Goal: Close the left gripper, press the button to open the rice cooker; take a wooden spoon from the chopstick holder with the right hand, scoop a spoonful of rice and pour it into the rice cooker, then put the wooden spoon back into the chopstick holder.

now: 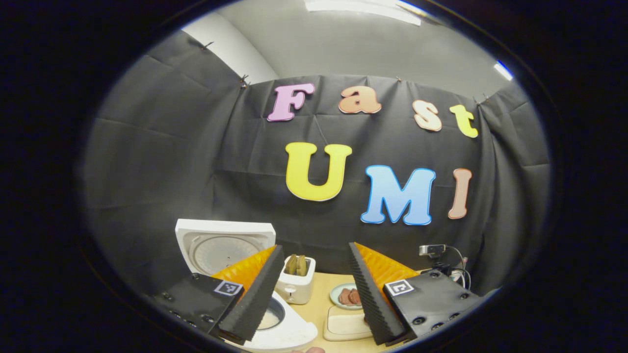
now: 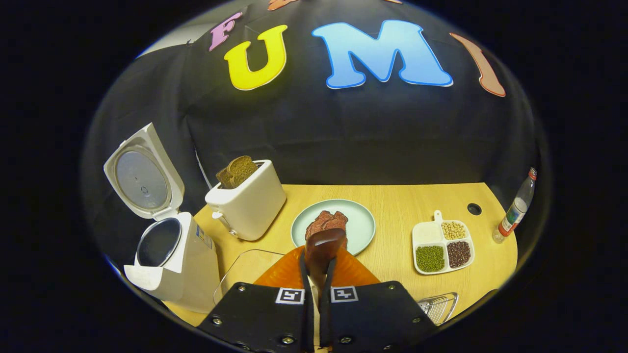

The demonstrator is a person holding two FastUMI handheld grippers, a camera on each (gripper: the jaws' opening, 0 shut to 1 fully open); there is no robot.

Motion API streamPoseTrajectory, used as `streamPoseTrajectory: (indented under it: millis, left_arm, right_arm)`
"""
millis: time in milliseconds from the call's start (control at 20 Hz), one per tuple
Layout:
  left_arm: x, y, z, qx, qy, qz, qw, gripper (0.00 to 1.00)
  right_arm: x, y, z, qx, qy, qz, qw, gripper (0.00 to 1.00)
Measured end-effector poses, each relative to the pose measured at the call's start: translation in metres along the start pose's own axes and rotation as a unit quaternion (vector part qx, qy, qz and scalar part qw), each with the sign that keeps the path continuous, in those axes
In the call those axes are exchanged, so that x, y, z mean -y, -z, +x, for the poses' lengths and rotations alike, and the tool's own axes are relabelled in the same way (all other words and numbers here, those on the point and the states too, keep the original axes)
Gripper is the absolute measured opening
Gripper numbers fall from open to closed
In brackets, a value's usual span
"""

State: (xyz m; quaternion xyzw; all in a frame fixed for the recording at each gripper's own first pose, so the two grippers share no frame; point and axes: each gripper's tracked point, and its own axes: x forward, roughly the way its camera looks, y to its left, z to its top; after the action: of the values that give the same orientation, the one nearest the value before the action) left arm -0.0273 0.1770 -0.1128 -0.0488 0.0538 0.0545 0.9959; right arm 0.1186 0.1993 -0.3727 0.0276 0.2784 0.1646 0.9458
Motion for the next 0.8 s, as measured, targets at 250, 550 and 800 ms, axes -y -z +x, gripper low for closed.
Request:
streamPoseTrajectory:
  millis: [250, 550, 800]
  left_arm:
    - [-0.006, 0.003, 0.005, -0.003, -0.007, 0.003, 1.000, 0.90]
    - [-0.015, 0.011, 0.002, -0.012, -0.018, 0.001, 1.000, 0.90]
    - [-0.018, 0.011, -0.003, -0.011, -0.021, 0.000, 1.000, 0.90]
  right_arm:
    - [-0.025, 0.011, 0.006, -0.011, -0.017, -0.008, 1.000, 0.05]
    - [-0.043, 0.014, 0.004, -0.022, -0.064, 0.102, 0.992, 0.05]
    - [-0.018, -0.008, -0.009, -0.010, -0.079, 0.197, 0.977, 0.05]
